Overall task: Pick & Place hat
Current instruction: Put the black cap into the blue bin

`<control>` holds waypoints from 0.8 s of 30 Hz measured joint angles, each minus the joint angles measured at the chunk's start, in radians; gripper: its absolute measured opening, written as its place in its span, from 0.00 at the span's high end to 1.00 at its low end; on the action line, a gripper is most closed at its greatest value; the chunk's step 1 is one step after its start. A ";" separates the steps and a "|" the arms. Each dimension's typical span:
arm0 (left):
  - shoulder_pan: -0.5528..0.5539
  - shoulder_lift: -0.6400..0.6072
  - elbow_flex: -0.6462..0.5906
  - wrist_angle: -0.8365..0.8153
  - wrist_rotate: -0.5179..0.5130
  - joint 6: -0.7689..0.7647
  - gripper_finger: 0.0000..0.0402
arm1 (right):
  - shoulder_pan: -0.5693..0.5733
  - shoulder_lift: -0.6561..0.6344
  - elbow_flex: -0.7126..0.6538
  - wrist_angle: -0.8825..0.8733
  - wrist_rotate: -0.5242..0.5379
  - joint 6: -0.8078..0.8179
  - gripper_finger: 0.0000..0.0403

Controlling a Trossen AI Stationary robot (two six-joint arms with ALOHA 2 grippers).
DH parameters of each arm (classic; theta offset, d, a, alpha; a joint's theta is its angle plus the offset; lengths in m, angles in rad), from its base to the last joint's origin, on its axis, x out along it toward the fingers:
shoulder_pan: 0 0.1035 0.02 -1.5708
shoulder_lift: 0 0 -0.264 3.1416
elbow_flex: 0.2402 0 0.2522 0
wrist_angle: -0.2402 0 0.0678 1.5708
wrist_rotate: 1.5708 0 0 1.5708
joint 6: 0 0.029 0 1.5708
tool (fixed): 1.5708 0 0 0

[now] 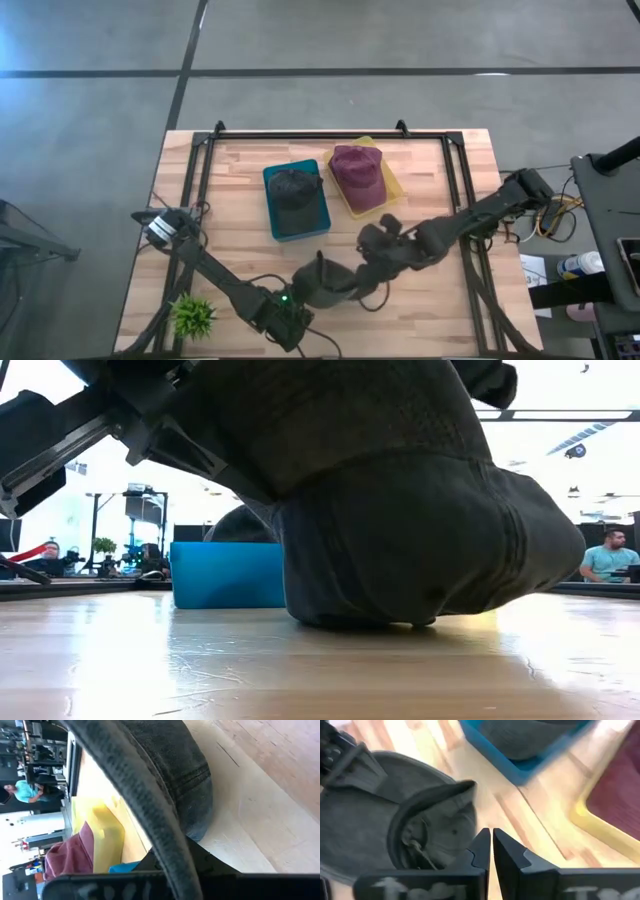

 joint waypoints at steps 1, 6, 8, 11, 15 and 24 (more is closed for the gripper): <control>0.001 0.000 0.000 0.001 -0.002 0.008 0.98 | 0.012 -0.009 0.000 -0.029 0.019 0.016 0.95; 0.013 0.000 -0.006 0.007 -0.056 0.134 0.98 | 0.134 -0.023 -0.002 -0.236 0.228 0.157 0.86; 0.021 0.000 -0.008 0.010 -0.069 0.137 0.98 | 0.204 -0.017 -0.008 -0.307 0.292 0.244 0.82; 0.030 0.000 -0.011 0.033 -0.092 0.113 0.98 | 0.289 0.003 -0.036 -0.314 0.300 0.339 0.78; 0.043 0.000 -0.015 0.067 -0.106 0.033 0.98 | 0.361 0.046 -0.096 -0.259 0.178 0.506 0.75; 0.065 0.000 0.002 0.229 -0.109 -0.102 0.98 | 0.456 0.097 -0.236 -0.038 0.207 0.914 0.72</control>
